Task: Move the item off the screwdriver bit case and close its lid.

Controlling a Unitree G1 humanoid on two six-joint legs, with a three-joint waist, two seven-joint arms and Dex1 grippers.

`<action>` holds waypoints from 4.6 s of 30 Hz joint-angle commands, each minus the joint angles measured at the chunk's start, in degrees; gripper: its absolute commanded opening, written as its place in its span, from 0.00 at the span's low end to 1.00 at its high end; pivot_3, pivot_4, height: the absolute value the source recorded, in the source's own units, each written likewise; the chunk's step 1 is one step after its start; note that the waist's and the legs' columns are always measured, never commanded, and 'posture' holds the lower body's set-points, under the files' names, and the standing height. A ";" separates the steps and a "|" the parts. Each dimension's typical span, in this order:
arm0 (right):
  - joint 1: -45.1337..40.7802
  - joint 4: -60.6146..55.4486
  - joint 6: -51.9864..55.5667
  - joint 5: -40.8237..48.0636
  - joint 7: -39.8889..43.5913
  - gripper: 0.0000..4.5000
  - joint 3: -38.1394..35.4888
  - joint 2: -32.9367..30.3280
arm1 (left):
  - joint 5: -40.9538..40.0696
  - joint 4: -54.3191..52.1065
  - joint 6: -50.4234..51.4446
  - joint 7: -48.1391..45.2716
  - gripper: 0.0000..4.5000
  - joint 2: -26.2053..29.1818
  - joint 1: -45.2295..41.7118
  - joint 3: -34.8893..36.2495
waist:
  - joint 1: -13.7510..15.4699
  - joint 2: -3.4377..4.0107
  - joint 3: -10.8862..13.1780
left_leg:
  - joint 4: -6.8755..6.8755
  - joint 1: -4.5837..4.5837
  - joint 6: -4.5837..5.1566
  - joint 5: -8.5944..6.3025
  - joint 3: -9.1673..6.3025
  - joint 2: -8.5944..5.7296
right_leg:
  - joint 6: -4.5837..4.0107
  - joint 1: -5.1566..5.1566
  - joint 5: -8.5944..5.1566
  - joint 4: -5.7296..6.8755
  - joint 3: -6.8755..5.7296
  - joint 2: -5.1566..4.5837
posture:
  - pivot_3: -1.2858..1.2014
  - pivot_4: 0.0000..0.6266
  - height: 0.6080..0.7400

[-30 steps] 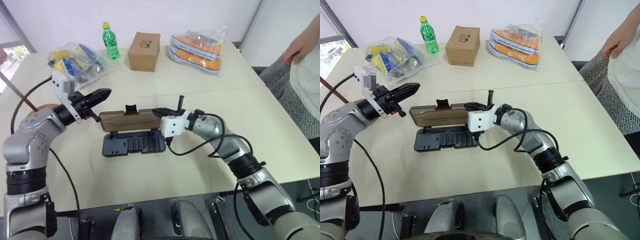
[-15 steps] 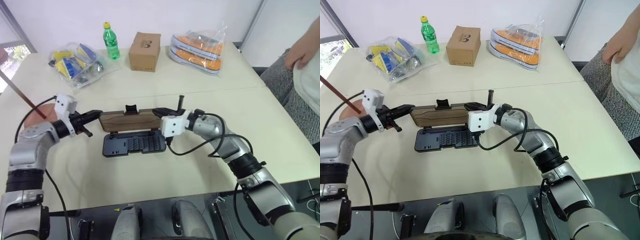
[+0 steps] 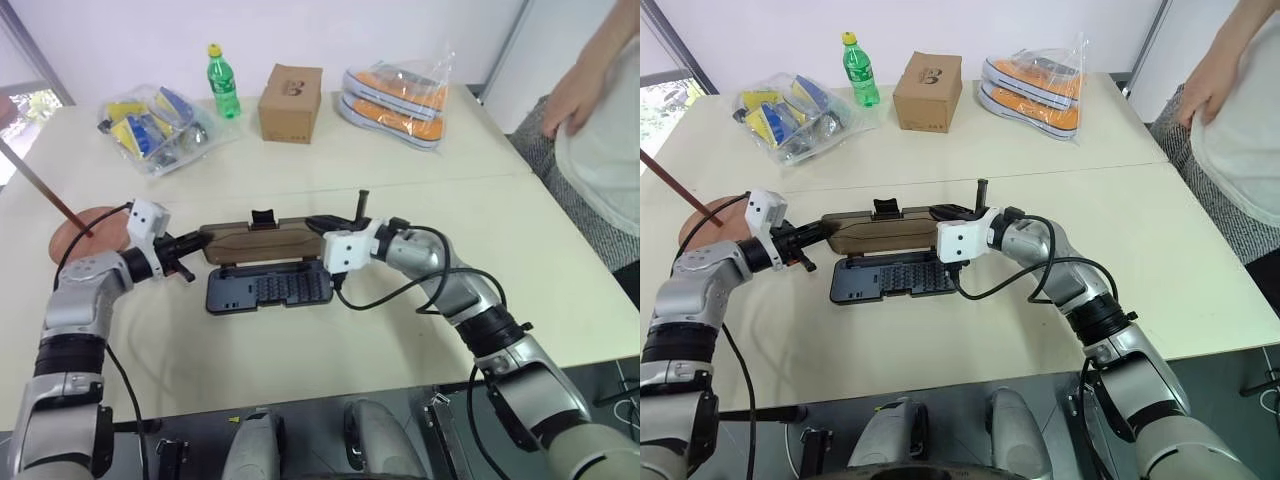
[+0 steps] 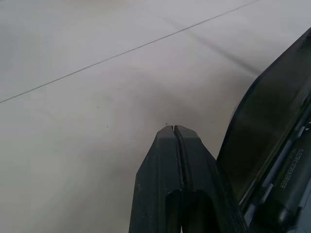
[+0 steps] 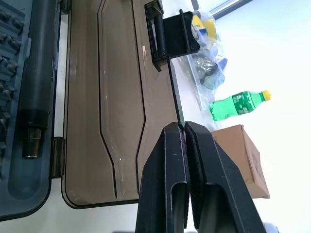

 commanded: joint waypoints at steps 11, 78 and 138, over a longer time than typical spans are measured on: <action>-0.57 -3.00 -0.13 1.46 4.11 1.00 -0.47 -1.96 | 1.90 2.25 -4.64 -0.19 0.00 -0.52 -2.88 0.55 | 0.02 0.00 0.00 | 0.02 -0.02 0.00 0.00 0.00 0.00 | 0.00 0.00 0.00 0.01 -0.01 0.00 | 0.52 0.24 1.00; 4.80 -36.84 79.47 50.75 9.74 0.58 -16.57 5.94 | -2.49 -15.72 10.31 -16.31 0.00 7.51 -3.43 -9.73 | 1.71 0.00 0.01 | 0.18 -0.17 0.02 -0.01 -0.05 0.02 | 0.00 -0.07 0.00 0.06 -0.07 0.06 | 0.52 0.24 1.00; 7.56 -25.84 97.78 58.02 -11.24 0.01 -7.85 20.17 | 16.89 14.45 -12.96 -16.65 0.00 -8.92 -18.31 -19.48 | 1.16 -0.03 -0.06 | 0.48 -0.29 0.18 -0.10 -0.16 0.02 | 0.03 -0.06 0.01 0.14 -0.13 0.09 | 0.52 0.24 1.00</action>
